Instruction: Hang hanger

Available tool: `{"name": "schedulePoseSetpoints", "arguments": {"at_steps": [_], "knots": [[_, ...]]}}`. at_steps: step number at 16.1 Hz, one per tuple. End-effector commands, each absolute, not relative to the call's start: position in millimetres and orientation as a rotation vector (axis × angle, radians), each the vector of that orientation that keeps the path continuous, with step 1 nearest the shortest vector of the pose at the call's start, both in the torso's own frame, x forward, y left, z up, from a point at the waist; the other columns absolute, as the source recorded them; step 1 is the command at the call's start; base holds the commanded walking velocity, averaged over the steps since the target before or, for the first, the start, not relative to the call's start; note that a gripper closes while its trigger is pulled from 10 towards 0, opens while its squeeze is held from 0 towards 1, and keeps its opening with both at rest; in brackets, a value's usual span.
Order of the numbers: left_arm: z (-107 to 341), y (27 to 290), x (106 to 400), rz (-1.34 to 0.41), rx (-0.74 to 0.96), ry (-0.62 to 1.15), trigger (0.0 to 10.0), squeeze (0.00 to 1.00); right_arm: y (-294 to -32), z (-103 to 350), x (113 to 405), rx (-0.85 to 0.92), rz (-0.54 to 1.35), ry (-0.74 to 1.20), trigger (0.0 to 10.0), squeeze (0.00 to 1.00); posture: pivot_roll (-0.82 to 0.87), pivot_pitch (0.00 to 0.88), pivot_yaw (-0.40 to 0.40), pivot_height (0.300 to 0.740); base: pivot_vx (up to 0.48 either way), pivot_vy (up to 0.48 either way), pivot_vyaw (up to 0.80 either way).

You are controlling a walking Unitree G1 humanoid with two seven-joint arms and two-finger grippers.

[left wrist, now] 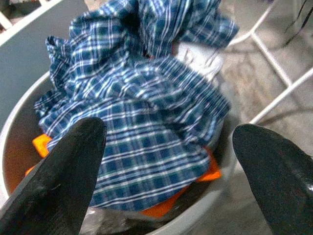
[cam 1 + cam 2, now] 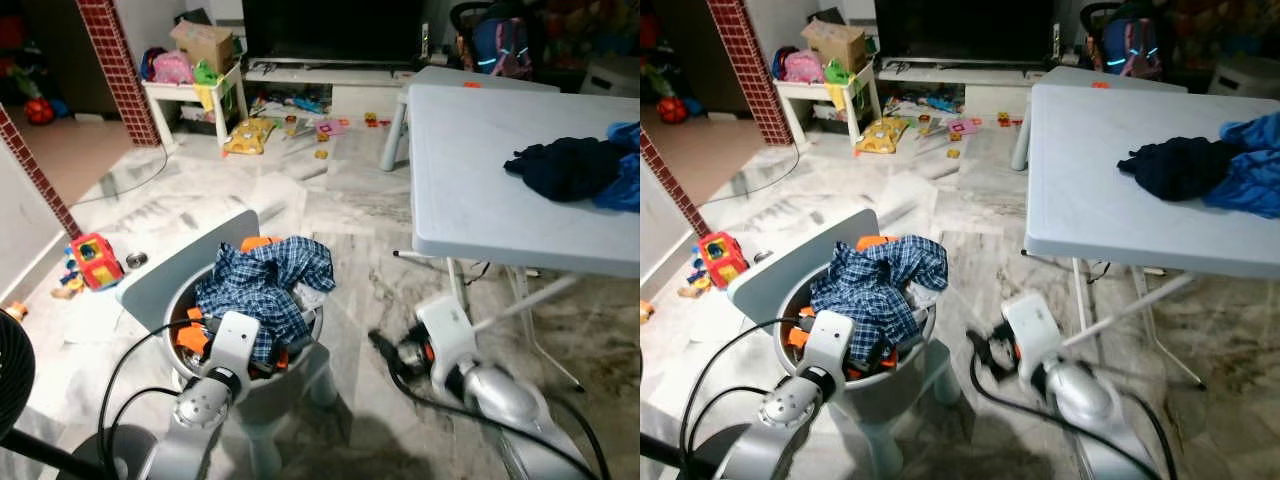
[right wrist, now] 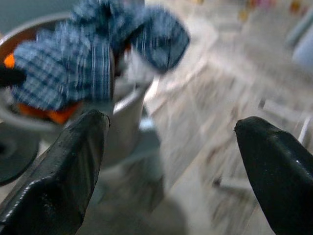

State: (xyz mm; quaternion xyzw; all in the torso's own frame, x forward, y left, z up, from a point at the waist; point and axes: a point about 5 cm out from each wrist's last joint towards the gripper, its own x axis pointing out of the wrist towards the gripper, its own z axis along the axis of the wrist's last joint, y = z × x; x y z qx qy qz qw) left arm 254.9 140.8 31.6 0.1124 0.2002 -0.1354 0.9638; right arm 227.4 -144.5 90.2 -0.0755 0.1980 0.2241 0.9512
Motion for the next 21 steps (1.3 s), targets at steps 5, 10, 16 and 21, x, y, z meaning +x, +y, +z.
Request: {"name": "schedulePoseSetpoints", "arguments": {"at_steps": [5, 10, 16, 21], "knots": [[30.2, 145.4, 269.6, -0.373, 0.386, 0.452, 10.0, 0.0, -152.6, 94.8, 200.4, -0.116, 0.417, 0.476, 10.0, 0.0, -0.26, 0.175, 0.015, 0.74, 0.0, 0.0, 0.0], [27.8, 138.1, 286.4, -0.473, 0.47, 0.451, 10.0, 0.0, -157.5, 105.0, 187.1, -0.005, 0.364, 0.533, 10.0, 0.0, -0.3, 0.218, 0.033, 0.74, 0.0, 0.0, 0.0], [31.6, 115.7, 300.6, -0.609, 0.62, 0.356, 10.0, 0.0, -157.1, 108.5, 183.5, 0.006, 0.348, 0.558, 10.0, 0.0, -0.31, 0.219, 0.047, 0.74, 0.0, 0.0, 0.0], [23.0, 120.8, 304.2, -0.629, 0.669, 0.369, 0.0, 0.0, -160.3, 109.9, 185.4, -0.011, 0.332, 0.554, 10.0, 0.0, -0.33, 0.21, 0.052, 0.74, 0.0, 0.0, 0.0]]}}
